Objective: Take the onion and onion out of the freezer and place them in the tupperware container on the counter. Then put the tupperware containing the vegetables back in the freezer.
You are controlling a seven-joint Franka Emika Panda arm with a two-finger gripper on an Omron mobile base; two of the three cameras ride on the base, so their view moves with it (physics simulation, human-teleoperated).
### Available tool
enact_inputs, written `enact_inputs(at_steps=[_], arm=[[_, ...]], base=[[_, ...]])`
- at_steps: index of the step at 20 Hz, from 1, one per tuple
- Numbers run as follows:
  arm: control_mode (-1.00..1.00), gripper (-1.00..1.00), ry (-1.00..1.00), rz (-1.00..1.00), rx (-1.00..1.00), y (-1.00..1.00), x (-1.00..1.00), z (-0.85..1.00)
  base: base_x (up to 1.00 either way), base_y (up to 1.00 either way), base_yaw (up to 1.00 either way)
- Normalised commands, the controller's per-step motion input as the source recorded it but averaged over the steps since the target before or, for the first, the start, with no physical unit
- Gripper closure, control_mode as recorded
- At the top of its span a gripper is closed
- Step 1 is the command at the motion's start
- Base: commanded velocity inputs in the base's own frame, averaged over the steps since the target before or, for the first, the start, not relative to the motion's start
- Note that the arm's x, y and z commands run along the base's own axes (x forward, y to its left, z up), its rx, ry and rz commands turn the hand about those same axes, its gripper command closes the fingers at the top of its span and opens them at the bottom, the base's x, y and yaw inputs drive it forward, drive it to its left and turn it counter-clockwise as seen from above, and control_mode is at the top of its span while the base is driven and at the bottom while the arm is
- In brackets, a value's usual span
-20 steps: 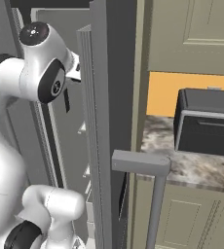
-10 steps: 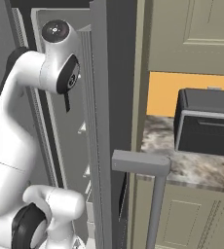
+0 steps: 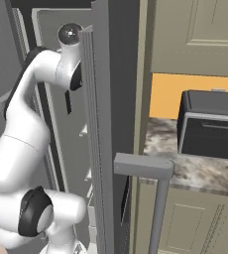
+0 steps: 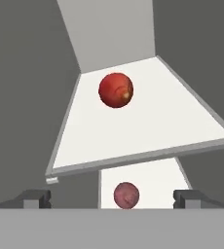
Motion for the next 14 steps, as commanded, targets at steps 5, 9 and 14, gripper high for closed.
enact_inputs(at_steps=[5,9,14], arm=[[-1.00,-1.00,0.00,0.01,0.00,0.00,0.75,0.00],[-1.00,-1.00,0.00,0.00,0.00,0.00,0.61,0.00],[-1.00,-1.00,0.00,0.00,0.00,0.00,0.60,-0.03]], base=[[0.00,0.00,0.00],[0.00,0.00,0.00],[0.00,0.00,0.00]])
